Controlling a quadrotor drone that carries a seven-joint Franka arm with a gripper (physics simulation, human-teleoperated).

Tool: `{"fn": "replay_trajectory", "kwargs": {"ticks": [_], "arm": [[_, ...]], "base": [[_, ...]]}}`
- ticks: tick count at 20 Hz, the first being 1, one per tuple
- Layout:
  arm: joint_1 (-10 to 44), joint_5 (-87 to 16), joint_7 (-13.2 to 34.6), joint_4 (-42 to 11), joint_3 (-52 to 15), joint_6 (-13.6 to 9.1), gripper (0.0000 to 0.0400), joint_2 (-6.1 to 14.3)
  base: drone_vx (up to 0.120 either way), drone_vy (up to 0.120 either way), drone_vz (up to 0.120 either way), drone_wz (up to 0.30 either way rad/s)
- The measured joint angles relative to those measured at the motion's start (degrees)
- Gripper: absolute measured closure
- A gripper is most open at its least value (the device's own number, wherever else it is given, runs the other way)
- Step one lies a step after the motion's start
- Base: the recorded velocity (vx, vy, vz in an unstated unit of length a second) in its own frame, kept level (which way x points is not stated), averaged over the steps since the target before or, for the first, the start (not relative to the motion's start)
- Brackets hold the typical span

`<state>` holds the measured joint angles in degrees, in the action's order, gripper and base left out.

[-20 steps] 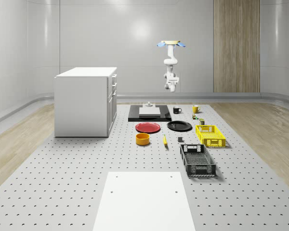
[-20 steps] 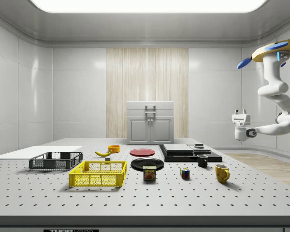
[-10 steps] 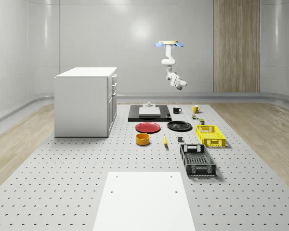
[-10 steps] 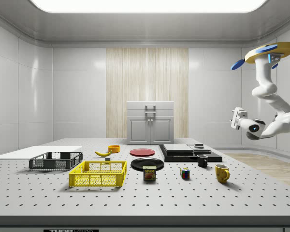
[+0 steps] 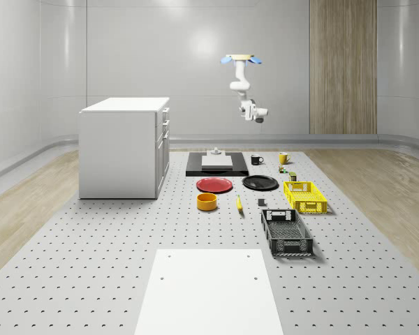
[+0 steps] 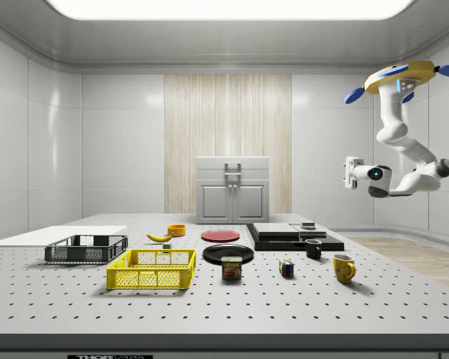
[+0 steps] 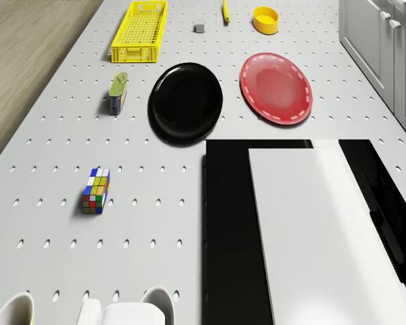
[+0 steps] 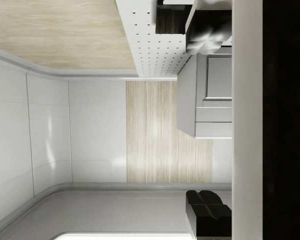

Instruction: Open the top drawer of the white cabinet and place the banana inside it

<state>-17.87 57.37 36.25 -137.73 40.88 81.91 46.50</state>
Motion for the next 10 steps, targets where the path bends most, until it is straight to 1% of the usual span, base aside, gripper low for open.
{"fn": "replay_trajectory", "kwargs": {"ticks": [10], "arm": [[-4.1,-0.4,1.1,-1.1,2.7,2.9,0.0000,2.8]], "base": [[0.120,-0.120,0.120,0.000]]}}
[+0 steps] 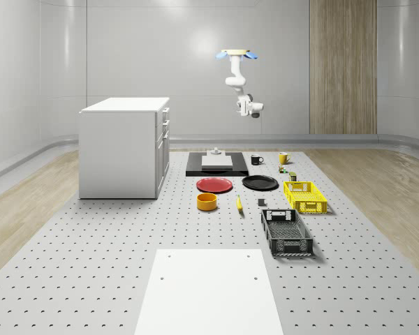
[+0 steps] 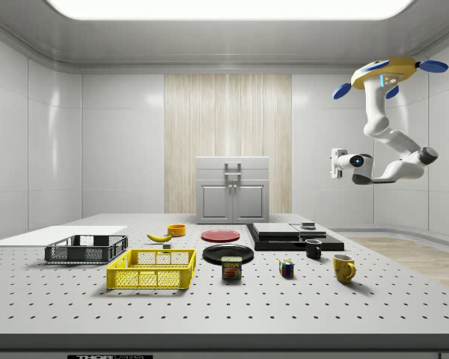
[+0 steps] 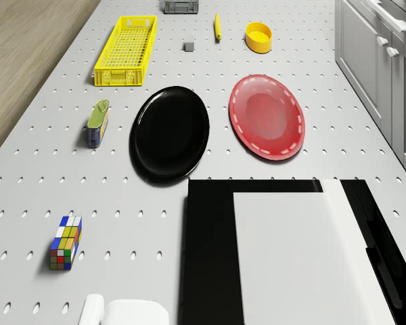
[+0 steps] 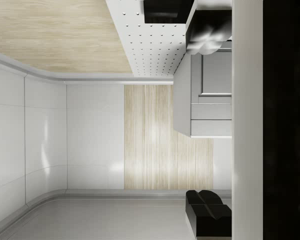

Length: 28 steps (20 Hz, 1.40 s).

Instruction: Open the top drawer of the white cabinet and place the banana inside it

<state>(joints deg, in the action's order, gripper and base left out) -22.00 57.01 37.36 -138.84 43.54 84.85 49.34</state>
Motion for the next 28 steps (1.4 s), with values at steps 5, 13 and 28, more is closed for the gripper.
{"fn": "replay_trajectory", "kwargs": {"ticks": [5,13,28], "arm": [[-1.8,-0.8,0.7,-0.3,0.9,1.4,0.0000,1.4],[-4.3,-2.2,1.9,-0.6,2.1,3.6,0.0000,3.4],[-8.3,-4.8,4.1,-1.1,3.8,7.1,0.0000,7.1]], "base": [[0.120,-0.120,0.056,0.000],[0.120,-0.120,0.000,0.000],[0.120,-0.120,0.000,0.000]]}}
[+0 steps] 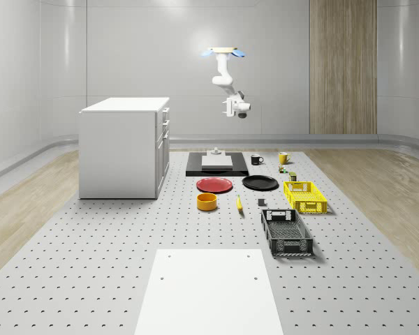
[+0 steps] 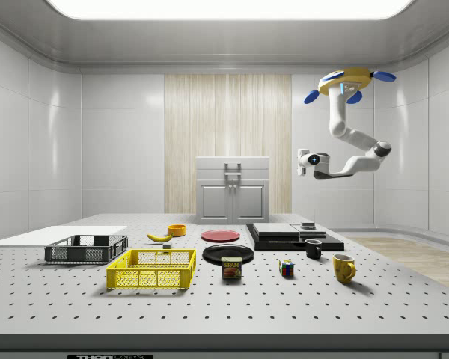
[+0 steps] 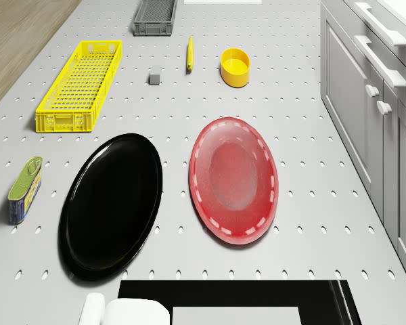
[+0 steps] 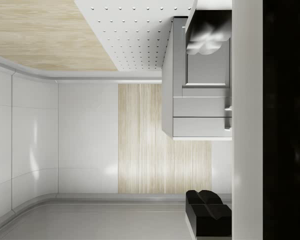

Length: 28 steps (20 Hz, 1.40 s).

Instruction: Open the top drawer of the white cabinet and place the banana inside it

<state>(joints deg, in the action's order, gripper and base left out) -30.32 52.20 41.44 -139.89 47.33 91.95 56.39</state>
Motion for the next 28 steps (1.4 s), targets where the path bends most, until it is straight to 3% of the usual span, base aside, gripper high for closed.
{"fn": "replay_trajectory", "kwargs": {"ticks": [6,13,28], "arm": [[-1.4,-1.0,0.8,-0.2,0.5,1.2,0.0000,1.3],[-2.8,-2.1,1.7,-0.4,1.0,2.5,0.0000,2.7],[-5.3,-4.1,3.4,-0.7,1.9,4.9,0.0000,5.4]], "base": [[0.120,-0.120,0.000,0.000],[0.120,-0.011,0.000,0.000],[0.120,-0.120,0.000,0.000]]}}
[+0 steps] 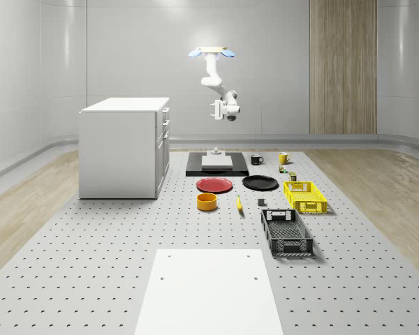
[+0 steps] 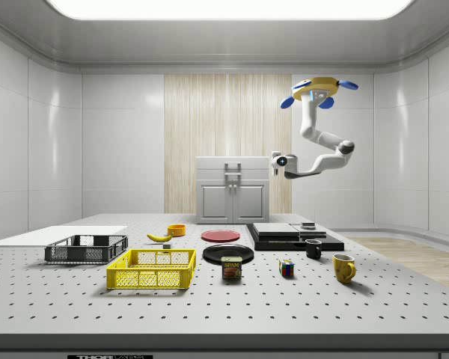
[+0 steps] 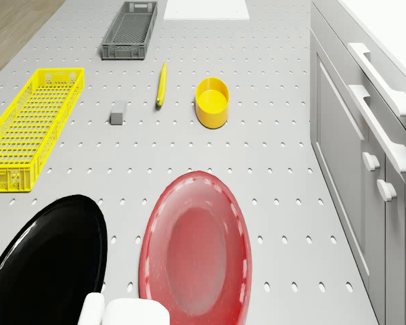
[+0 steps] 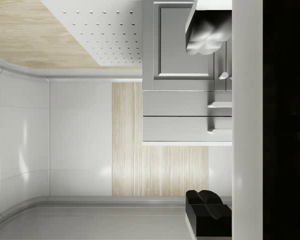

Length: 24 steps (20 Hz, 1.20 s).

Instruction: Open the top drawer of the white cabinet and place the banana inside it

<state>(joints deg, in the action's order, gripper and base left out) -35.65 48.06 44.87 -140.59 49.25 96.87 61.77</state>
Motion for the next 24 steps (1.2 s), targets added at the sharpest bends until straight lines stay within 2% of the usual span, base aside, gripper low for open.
{"fn": "replay_trajectory", "kwargs": {"ticks": [5,12,16,24], "arm": [[-0.7,-0.6,0.5,-0.1,0.2,0.7,0.0000,0.8],[-1.6,-1.4,1.2,-0.2,0.5,1.5,0.0000,1.7],[-2.1,-1.8,1.5,-0.3,0.6,1.9,0.0000,2.3],[-2.9,-2.6,2.2,-0.4,0.9,2.7,0.0000,3.2]], "base": [[0.120,-0.112,0.000,0.000],[0.120,-0.006,0.000,0.000],[0.120,-0.120,0.000,0.000],[0.120,0.000,0.000,0.000]]}}
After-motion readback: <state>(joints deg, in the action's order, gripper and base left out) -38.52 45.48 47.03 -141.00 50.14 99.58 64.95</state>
